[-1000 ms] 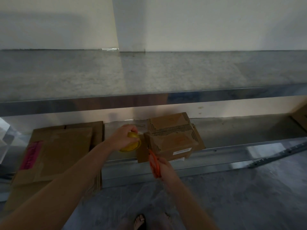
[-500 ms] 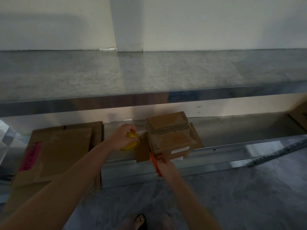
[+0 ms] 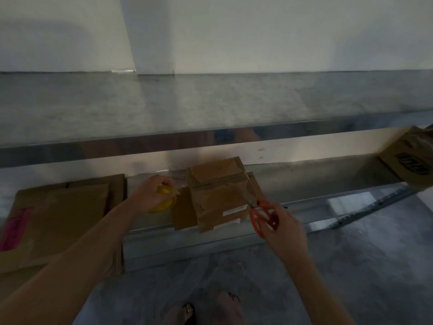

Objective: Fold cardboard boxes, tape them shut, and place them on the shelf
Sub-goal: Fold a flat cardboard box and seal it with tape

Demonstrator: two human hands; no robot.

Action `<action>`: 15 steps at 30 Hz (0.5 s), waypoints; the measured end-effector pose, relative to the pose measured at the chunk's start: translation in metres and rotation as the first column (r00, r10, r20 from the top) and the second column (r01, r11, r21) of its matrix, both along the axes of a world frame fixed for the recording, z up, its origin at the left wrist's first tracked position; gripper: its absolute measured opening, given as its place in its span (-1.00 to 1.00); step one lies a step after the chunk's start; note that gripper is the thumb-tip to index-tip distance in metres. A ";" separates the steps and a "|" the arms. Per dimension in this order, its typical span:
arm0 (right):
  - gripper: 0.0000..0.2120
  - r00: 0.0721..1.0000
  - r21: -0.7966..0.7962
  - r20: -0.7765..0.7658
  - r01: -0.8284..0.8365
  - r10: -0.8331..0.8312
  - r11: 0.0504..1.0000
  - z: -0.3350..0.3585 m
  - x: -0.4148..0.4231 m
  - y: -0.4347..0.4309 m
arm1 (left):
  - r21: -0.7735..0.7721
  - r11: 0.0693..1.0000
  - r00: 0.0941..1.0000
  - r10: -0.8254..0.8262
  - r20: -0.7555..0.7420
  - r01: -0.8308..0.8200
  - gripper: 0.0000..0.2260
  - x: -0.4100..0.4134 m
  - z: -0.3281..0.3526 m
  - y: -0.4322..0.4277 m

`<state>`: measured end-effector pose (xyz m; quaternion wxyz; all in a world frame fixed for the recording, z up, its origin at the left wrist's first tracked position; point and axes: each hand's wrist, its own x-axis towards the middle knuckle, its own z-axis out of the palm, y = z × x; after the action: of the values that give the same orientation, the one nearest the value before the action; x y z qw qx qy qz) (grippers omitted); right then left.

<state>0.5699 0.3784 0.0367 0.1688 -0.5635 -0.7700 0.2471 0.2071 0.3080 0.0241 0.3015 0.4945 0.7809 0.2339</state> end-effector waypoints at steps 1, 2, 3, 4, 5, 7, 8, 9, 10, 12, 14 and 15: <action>-0.66 1.000 0.027 0.018 0.006 -0.007 1.000 -0.002 0.002 0.015 | 0.001 1.000 1.000 0.013 0.007 -0.013 -0.78 0.001 0.000 0.000; -0.66 0.999 0.044 0.039 0.010 -0.012 0.999 -0.004 0.003 0.031 | -0.001 1.000 1.000 0.025 0.008 -0.025 -0.77 0.003 0.001 0.000; -0.66 0.998 0.039 0.057 0.014 -0.016 0.999 -0.008 0.002 0.046 | -0.003 0.999 0.999 0.038 0.003 -0.038 -0.75 0.005 0.002 0.001; -0.65 0.997 0.021 0.072 0.020 -0.021 1.000 -0.011 0.001 0.060 | 0.001 0.999 0.999 0.047 -0.008 -0.047 -0.74 0.006 0.003 0.002; -0.63 0.996 -0.008 0.086 0.031 -0.030 0.999 -0.018 -0.001 0.072 | 0.004 0.998 0.998 0.064 -0.018 -0.064 -0.74 0.009 0.004 0.002; -0.61 0.989 -0.049 0.141 0.059 -0.051 0.997 -0.035 -0.004 0.095 | -0.002 0.993 0.993 0.117 -0.027 -0.117 -0.74 0.015 0.005 0.001; -0.62 0.984 -0.061 0.170 0.069 -0.058 0.996 -0.045 -0.004 0.106 | -0.003 0.989 0.988 0.150 -0.034 -0.150 -0.75 0.020 0.005 0.000; -0.61 0.981 -0.073 0.182 0.084 -0.069 0.994 -0.055 -0.003 0.116 | 0.003 0.984 0.983 0.180 -0.044 -0.180 -0.76 0.025 0.002 -0.002; -0.60 0.978 -0.080 0.192 0.098 -0.081 0.992 -0.065 0.000 0.127 | 0.015 0.979 0.977 0.202 -0.063 -0.202 -0.77 0.031 0.000 -0.004; -0.58 0.965 -0.080 0.247 0.110 -0.087 0.991 -0.081 0.008 0.147 | 0.029 0.971 0.967 0.237 -0.091 -0.236 -0.79 0.042 -0.005 -0.008; -0.57 0.958 -0.073 0.280 0.091 -0.067 0.993 -0.096 0.019 0.165 | 0.026 0.960 0.956 0.280 -0.082 -0.279 -0.80 0.048 -0.010 -0.009; -0.57 0.960 -0.079 0.276 0.082 -0.057 0.994 -0.101 0.024 0.171 | 0.015 0.958 0.954 0.287 -0.082 -0.287 -0.79 0.050 -0.012 -0.010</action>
<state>0.5937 0.5494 -0.0646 0.0443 -0.6259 -0.7538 0.1952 0.2571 0.2983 0.0126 0.2309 0.3857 0.8559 0.2556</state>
